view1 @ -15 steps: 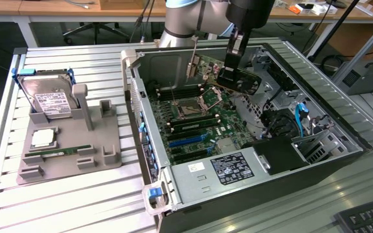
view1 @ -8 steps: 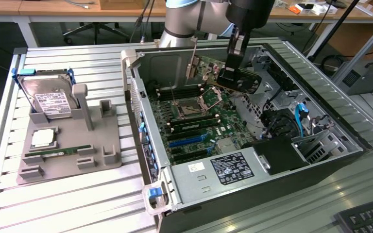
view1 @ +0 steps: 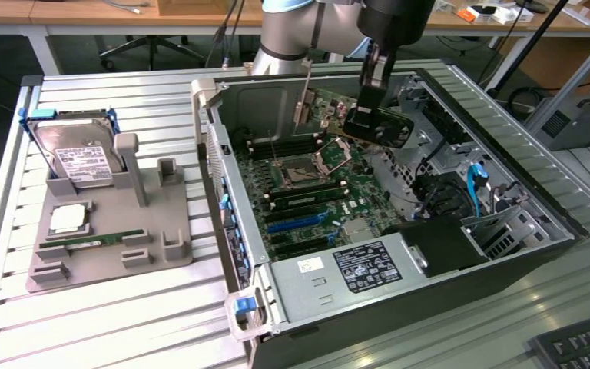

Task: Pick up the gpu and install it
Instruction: 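Insert the gpu into the slot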

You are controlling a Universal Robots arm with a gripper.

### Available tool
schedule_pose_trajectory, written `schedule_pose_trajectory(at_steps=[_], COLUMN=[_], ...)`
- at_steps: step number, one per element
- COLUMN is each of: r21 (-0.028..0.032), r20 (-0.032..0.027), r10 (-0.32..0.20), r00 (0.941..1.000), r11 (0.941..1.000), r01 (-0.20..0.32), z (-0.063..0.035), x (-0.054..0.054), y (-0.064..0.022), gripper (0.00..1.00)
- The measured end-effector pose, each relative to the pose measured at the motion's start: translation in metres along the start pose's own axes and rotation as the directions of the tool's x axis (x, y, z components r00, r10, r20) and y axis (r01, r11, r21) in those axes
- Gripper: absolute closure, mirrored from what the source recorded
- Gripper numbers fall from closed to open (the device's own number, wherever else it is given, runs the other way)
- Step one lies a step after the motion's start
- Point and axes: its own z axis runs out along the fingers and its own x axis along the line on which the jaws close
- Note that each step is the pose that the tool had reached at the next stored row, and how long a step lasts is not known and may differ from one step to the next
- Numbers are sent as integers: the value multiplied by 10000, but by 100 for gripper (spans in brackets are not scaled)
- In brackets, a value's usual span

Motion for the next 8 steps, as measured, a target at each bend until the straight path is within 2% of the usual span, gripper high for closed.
schedule_pose_trajectory(at_steps=[8], r21=[-4], r20=[13], r10=[-234], r00=[9997], r11=[9997], r01=[234], z=[0], x=[0], y=[0], gripper=[73])
